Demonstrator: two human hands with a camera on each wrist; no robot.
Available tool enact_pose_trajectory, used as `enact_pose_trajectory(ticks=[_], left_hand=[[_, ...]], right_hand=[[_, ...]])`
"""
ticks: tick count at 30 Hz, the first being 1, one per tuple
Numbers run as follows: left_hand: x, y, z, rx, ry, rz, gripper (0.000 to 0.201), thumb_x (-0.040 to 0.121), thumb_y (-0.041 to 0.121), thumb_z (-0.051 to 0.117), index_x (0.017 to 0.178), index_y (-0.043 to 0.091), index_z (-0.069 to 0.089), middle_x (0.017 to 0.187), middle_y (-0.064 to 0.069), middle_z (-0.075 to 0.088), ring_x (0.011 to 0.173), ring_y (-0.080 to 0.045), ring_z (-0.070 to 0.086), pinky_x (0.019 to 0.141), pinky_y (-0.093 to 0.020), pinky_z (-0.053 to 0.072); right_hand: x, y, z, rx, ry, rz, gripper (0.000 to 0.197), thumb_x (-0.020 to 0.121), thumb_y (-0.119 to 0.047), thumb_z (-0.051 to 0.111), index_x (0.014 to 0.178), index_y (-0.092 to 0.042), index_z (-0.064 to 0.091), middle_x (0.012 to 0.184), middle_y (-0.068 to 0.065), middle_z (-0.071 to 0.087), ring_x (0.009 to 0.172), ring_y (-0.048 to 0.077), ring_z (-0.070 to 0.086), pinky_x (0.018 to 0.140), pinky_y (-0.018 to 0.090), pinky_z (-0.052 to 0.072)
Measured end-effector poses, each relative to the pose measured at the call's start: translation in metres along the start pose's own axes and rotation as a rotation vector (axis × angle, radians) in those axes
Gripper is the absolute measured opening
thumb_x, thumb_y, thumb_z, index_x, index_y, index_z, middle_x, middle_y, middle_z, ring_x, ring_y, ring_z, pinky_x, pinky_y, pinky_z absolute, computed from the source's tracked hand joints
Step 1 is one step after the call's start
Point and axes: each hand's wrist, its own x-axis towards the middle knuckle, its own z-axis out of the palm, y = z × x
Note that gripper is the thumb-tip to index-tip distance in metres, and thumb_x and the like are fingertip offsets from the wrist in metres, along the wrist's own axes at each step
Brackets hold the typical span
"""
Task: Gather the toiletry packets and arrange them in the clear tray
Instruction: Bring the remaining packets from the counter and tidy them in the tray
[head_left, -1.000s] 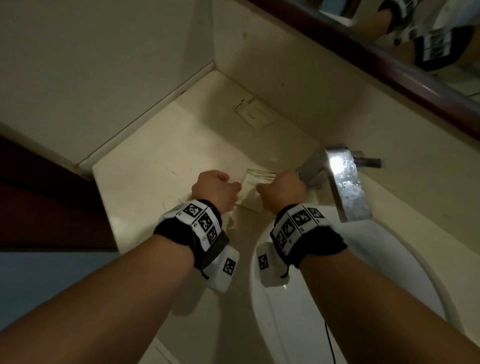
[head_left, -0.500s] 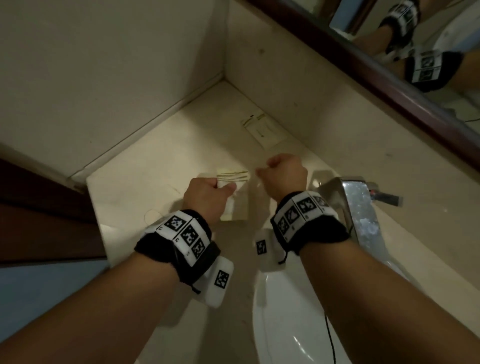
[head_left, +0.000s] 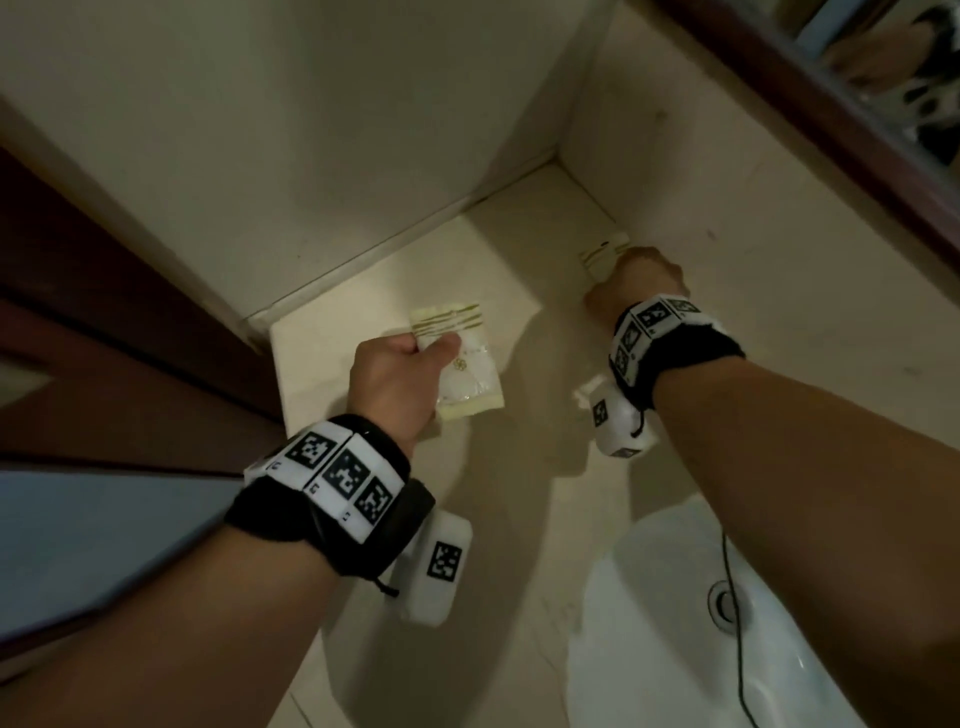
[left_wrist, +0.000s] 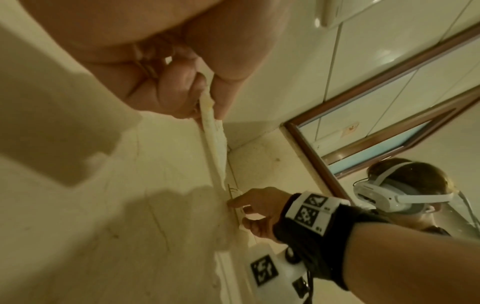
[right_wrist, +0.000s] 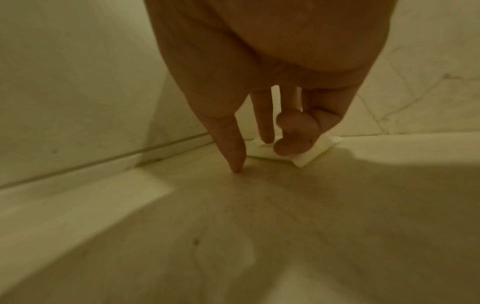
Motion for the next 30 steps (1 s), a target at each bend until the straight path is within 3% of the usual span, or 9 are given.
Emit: enact_pose_trajectory(ticks=[2, 5, 9, 13, 17, 20, 22, 26, 30], left_hand=[[-0.001, 0.000, -0.003, -0.003, 0.004, 0.004, 0.013, 0.089, 0.019, 0.072, 0.076, 0.021, 0.072, 0.080, 0.000, 0.075, 0.070, -0.017, 0.071, 0.062, -0.028, 0.054], [-0.004, -0.001, -0.002, -0.009, -0.001, 0.005, 0.011, 0.088, 0.021, 0.073, 0.077, 0.019, 0.073, 0.085, -0.005, 0.076, 0.079, -0.024, 0.073, 0.073, -0.038, 0.059], [-0.014, -0.004, 0.005, 0.014, -0.024, 0.015, 0.011, 0.087, 0.023, 0.074, 0.077, 0.018, 0.074, 0.086, -0.008, 0.076, 0.080, -0.026, 0.073, 0.074, -0.039, 0.057], [-0.029, -0.004, 0.013, 0.042, -0.054, 0.022, 0.011, 0.086, 0.026, 0.074, 0.076, 0.021, 0.074, 0.086, -0.007, 0.077, 0.080, -0.028, 0.072, 0.077, -0.051, 0.059], [-0.047, -0.007, 0.021, 0.064, -0.088, 0.067, 0.012, 0.086, 0.028, 0.074, 0.077, 0.020, 0.074, 0.080, -0.008, 0.072, 0.067, -0.024, 0.060, 0.053, -0.030, 0.045], [-0.064, -0.012, 0.024, 0.063, -0.096, 0.099, 0.012, 0.084, 0.030, 0.074, 0.076, 0.021, 0.074, 0.081, -0.006, 0.073, 0.067, -0.024, 0.062, 0.056, -0.031, 0.046], [-0.077, -0.014, 0.029, 0.028, -0.132, 0.114, 0.009, 0.084, 0.030, 0.075, 0.078, 0.022, 0.075, 0.088, -0.007, 0.076, 0.076, -0.024, 0.069, 0.066, -0.036, 0.053], [-0.118, -0.017, 0.052, -0.102, -0.276, 0.121, 0.011, 0.092, 0.018, 0.068, 0.083, 0.019, 0.074, 0.078, 0.006, 0.077, 0.073, -0.011, 0.072, 0.071, -0.031, 0.058], [-0.170, -0.020, 0.090, -0.199, -0.465, 0.069, 0.012, 0.095, 0.014, 0.062, 0.099, 0.014, 0.072, 0.092, 0.000, 0.079, 0.083, -0.014, 0.075, 0.067, -0.028, 0.059]], right_hand=[[-0.007, 0.000, 0.003, -0.066, 0.047, 0.017, 0.033, 0.088, -0.023, 0.061, 0.118, -0.009, 0.060, 0.129, 0.017, 0.059, 0.116, 0.036, 0.059, 0.093, 0.035, 0.048], [-0.022, 0.003, 0.004, -0.215, 0.098, -0.050, 0.016, 0.088, -0.019, 0.062, 0.102, -0.011, 0.059, 0.119, 0.019, 0.063, 0.108, 0.039, 0.062, 0.081, 0.038, 0.048], [-0.047, 0.012, 0.014, -0.358, 0.069, -0.158, 0.020, 0.088, -0.012, 0.058, 0.109, -0.010, 0.059, 0.112, 0.015, 0.062, 0.105, 0.038, 0.061, 0.077, 0.040, 0.048], [-0.071, 0.031, 0.017, -0.437, 0.109, -0.275, 0.020, 0.093, -0.007, 0.050, 0.109, -0.008, 0.062, 0.106, 0.015, 0.064, 0.099, 0.038, 0.064, 0.070, 0.037, 0.041], [-0.092, 0.050, 0.016, -0.388, 0.098, -0.292, 0.020, 0.094, -0.008, 0.047, 0.109, -0.007, 0.061, 0.107, 0.016, 0.064, 0.100, 0.038, 0.063, 0.070, 0.038, 0.040], [-0.107, 0.065, 0.012, -0.102, 0.081, -0.159, 0.019, 0.088, -0.019, 0.061, 0.103, -0.008, 0.062, 0.098, 0.013, 0.062, 0.089, 0.033, 0.062, 0.072, 0.037, 0.047], [-0.119, 0.077, 0.010, 0.267, 0.081, -0.097, 0.016, 0.079, -0.022, 0.069, 0.082, -0.006, 0.067, 0.076, 0.007, 0.061, 0.069, 0.023, 0.058, 0.066, 0.033, 0.051], [-0.172, 0.110, -0.007, 0.990, 0.004, -0.051, 0.024, 0.078, -0.004, 0.067, 0.056, -0.007, 0.060, 0.052, 0.002, 0.046, 0.047, 0.014, 0.039, 0.045, 0.024, 0.035], [-0.226, 0.163, -0.039, 1.306, -0.117, -0.075, 0.030, 0.084, 0.003, 0.059, 0.063, -0.016, 0.051, 0.054, -0.003, 0.040, 0.046, 0.011, 0.034, 0.044, 0.020, 0.023]])
